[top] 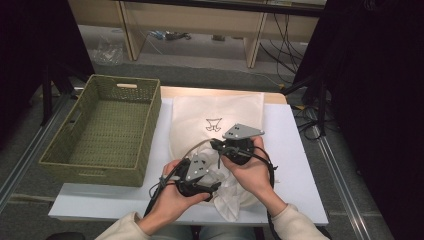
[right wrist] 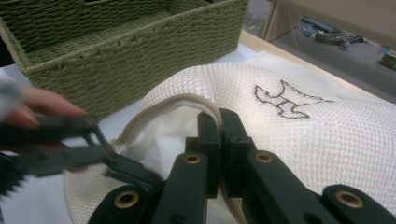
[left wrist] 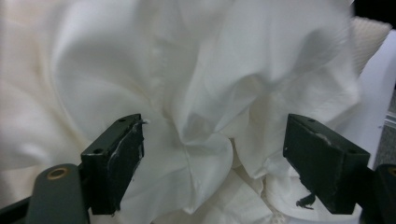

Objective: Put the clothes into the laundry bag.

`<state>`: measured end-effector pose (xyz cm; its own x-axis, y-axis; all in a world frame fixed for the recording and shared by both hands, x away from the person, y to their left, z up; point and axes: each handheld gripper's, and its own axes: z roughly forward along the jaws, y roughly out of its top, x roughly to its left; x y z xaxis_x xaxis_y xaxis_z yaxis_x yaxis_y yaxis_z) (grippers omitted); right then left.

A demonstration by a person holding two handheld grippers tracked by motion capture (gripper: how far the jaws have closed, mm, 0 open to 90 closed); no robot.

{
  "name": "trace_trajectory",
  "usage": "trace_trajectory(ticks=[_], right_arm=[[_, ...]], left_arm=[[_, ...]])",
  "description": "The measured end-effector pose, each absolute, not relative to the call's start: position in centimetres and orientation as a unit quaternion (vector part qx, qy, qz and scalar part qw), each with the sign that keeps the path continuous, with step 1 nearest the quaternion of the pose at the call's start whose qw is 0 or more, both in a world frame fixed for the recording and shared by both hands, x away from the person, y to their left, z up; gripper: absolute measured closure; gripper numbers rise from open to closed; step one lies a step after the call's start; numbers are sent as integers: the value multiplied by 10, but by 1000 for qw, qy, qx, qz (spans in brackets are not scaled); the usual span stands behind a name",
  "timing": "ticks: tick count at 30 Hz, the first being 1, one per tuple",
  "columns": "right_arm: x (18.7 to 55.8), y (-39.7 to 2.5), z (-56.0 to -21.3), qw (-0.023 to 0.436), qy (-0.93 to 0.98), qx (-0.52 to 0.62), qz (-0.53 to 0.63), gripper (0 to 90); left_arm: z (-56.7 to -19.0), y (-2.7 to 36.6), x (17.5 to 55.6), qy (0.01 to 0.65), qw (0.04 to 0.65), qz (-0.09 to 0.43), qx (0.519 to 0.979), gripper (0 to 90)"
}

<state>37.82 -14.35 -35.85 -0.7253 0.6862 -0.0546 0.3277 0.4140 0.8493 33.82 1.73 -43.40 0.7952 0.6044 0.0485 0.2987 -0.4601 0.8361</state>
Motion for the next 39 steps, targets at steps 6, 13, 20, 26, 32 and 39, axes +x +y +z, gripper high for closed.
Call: trace_trajectory(ticks=[6,13,20,26,32,39], right_arm=[[379,-144,-359,194,816,316,444,892],[379,-147,-355,204,809,312,454,895],[379,-149,-341,211,790,326,474,895],[385,-152,-336,216,779,332,486,894],[386,-151,-337,215,782,332,481,894],[382,-150,-331,225,778,329,486,894]], left_arm=[[-451,1,356,278,420,196,841,436],[-445,10,369,284,429,200,834,823],[-437,20,378,301,439,214,819,863],[-439,22,390,309,422,244,817,864],[-442,21,397,322,420,254,810,843],[-435,28,376,300,435,245,813,665]])
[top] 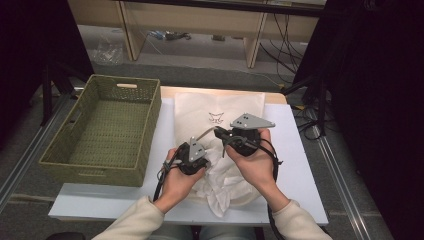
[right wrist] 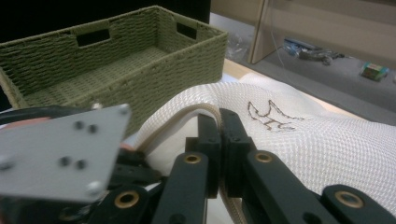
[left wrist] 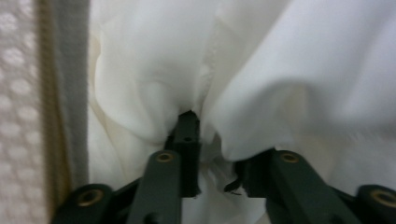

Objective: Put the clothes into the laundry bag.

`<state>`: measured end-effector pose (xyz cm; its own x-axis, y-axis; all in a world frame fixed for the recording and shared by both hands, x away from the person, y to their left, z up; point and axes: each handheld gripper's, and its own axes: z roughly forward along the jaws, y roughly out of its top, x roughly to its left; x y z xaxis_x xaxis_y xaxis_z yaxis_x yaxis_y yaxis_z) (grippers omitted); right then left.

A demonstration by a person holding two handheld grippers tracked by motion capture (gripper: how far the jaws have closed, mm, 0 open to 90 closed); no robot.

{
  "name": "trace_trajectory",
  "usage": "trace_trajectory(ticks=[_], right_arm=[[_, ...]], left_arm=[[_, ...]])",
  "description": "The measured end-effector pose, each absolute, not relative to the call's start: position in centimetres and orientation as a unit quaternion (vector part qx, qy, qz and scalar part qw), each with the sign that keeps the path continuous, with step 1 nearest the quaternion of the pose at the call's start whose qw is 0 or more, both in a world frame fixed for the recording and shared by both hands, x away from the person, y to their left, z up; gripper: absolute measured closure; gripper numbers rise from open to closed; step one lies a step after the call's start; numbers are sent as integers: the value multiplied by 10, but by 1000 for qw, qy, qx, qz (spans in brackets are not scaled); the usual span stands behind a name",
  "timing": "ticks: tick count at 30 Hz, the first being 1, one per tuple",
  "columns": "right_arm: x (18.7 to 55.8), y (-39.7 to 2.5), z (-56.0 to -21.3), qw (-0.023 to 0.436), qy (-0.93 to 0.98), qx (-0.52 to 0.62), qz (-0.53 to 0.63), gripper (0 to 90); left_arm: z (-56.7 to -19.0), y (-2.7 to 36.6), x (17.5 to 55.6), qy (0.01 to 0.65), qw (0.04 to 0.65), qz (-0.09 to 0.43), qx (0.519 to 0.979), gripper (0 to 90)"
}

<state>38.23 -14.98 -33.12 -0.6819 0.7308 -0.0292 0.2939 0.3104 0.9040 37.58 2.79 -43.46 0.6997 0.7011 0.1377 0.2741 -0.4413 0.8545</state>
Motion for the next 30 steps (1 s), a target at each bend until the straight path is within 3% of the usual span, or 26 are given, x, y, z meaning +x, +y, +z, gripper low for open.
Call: trace_trajectory(ticks=[3,13,17,21,25,30], right_arm=[[381,-149,-329,221,777,330,488,894],[382,-149,-328,224,774,330,492,894],[383,-150,-328,225,777,327,489,894],[382,-148,-329,215,780,330,486,893],[382,-146,-331,212,782,331,483,893],[384,-148,-332,213,780,330,486,893]], left_arm=[[-428,30,362,290,443,244,813,546],[-407,20,321,266,465,233,812,354],[-412,9,316,261,459,210,823,275],[-429,-4,323,258,433,220,835,201],[-444,-16,338,266,415,214,843,250],[-452,-22,356,294,403,224,837,558]])
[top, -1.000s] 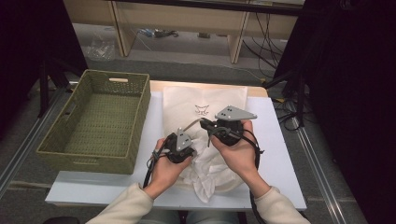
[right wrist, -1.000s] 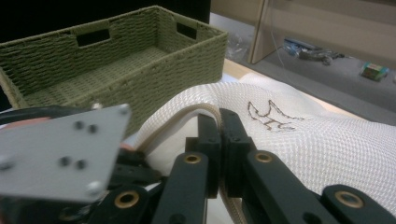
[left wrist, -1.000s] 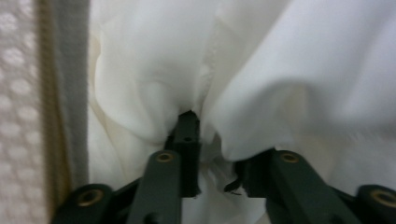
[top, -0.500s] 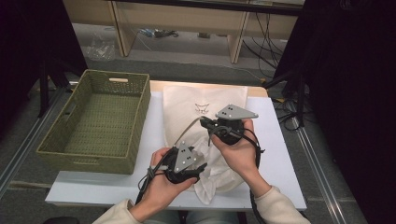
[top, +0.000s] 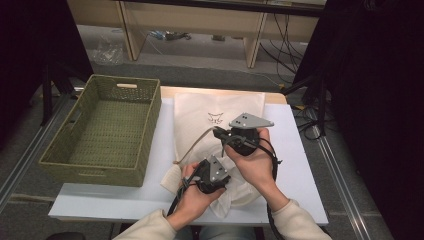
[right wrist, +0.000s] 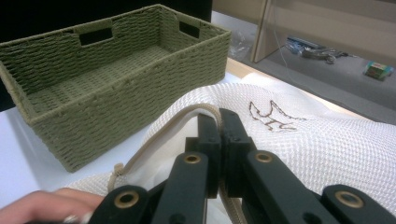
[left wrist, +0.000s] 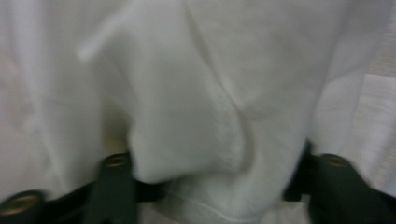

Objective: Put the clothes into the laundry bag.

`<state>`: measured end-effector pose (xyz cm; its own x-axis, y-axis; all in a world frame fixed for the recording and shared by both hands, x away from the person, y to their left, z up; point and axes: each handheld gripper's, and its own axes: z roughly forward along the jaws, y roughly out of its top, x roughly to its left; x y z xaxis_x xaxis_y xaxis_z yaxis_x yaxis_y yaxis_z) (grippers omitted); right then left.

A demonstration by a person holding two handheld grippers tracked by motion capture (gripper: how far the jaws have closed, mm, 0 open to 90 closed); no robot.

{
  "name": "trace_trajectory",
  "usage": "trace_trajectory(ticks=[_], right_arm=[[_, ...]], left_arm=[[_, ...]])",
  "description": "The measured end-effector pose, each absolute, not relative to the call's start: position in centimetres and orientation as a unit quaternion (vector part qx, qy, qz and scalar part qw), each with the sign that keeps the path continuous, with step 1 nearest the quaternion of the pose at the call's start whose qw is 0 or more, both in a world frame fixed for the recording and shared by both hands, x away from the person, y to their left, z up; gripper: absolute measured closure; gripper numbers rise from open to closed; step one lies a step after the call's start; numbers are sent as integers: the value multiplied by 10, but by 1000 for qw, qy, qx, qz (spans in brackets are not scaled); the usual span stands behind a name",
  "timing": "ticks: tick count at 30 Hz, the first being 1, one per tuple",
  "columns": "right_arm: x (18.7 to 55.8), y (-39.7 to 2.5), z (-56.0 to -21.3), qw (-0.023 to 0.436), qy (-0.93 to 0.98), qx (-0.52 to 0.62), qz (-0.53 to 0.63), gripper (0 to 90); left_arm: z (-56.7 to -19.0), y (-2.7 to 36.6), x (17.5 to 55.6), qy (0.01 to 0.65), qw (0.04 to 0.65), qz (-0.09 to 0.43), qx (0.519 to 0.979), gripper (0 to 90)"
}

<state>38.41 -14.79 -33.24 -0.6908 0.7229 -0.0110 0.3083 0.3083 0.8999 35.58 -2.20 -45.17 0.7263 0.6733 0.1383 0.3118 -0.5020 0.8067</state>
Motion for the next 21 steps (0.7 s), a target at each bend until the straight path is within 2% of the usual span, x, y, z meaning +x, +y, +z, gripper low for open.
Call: trace_trajectory(ticks=[5,6,7,16,21], right_arm=[[385,-150,-332,214,778,334,486,893],[385,-151,-331,214,780,332,485,894],[385,-151,-331,217,779,331,486,893],[387,-153,-330,218,775,333,491,893],[389,-153,-330,215,776,332,491,893]], left_arm=[[-449,-16,370,324,434,194,818,832],[-447,-13,373,322,422,184,828,851],[-448,-12,374,335,436,186,814,858],[-437,5,392,353,443,210,797,863],[-436,8,406,371,442,241,780,860]])
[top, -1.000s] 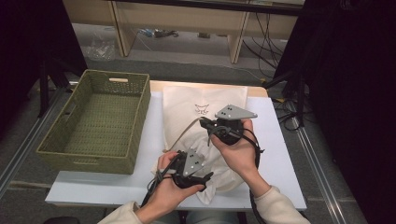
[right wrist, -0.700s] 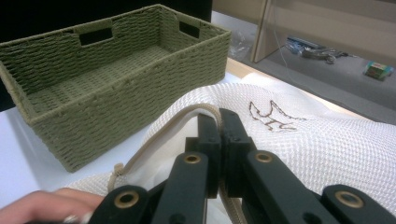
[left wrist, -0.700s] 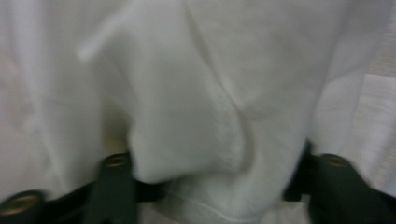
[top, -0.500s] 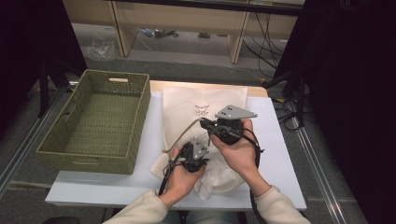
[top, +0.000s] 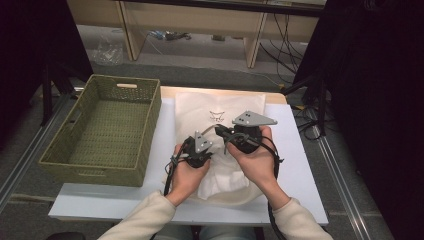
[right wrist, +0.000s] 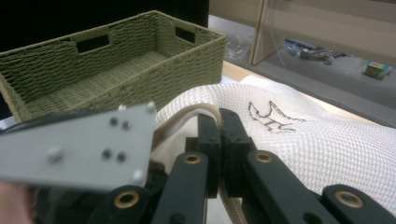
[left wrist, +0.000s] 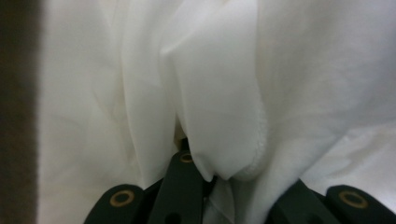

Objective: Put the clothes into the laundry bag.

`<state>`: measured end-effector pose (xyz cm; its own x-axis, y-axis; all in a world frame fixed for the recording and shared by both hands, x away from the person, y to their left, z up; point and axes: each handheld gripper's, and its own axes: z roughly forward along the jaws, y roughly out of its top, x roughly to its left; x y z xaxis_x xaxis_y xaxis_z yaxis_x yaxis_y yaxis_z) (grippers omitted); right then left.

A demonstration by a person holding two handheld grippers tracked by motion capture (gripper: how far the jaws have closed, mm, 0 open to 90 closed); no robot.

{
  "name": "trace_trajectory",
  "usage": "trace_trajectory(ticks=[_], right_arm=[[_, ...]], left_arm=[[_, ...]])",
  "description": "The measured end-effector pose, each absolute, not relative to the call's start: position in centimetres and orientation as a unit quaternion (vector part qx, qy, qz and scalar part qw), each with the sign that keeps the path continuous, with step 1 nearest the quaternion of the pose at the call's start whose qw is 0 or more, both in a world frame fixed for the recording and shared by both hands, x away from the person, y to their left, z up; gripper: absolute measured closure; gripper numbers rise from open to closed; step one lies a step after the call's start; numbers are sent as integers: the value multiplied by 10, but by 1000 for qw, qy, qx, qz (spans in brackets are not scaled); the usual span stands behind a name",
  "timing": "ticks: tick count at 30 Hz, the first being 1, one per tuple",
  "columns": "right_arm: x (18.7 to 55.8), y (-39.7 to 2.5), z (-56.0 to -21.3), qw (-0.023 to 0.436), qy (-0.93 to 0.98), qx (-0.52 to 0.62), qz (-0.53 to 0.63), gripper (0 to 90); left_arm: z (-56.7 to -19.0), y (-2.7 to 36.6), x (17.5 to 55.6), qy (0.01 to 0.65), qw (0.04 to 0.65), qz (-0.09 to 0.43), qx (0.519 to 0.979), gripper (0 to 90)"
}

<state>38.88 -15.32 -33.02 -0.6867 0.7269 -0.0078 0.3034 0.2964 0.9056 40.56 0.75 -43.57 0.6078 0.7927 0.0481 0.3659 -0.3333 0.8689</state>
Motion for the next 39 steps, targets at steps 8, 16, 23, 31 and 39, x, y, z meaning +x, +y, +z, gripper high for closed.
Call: trace_trajectory(ticks=[8,16,23,31,39], right_arm=[[389,-151,-333,211,779,332,489,893],[388,-151,-333,209,779,336,486,892],[388,-153,-333,211,780,335,485,891],[387,-152,-333,216,783,331,481,891],[388,-151,-334,212,782,330,484,889]], left_arm=[[-444,6,405,361,438,248,785,785],[-442,12,383,304,432,248,812,486],[-440,27,355,274,403,230,842,360],[-448,16,334,244,402,191,862,252],[-480,6,348,251,348,196,882,240]])
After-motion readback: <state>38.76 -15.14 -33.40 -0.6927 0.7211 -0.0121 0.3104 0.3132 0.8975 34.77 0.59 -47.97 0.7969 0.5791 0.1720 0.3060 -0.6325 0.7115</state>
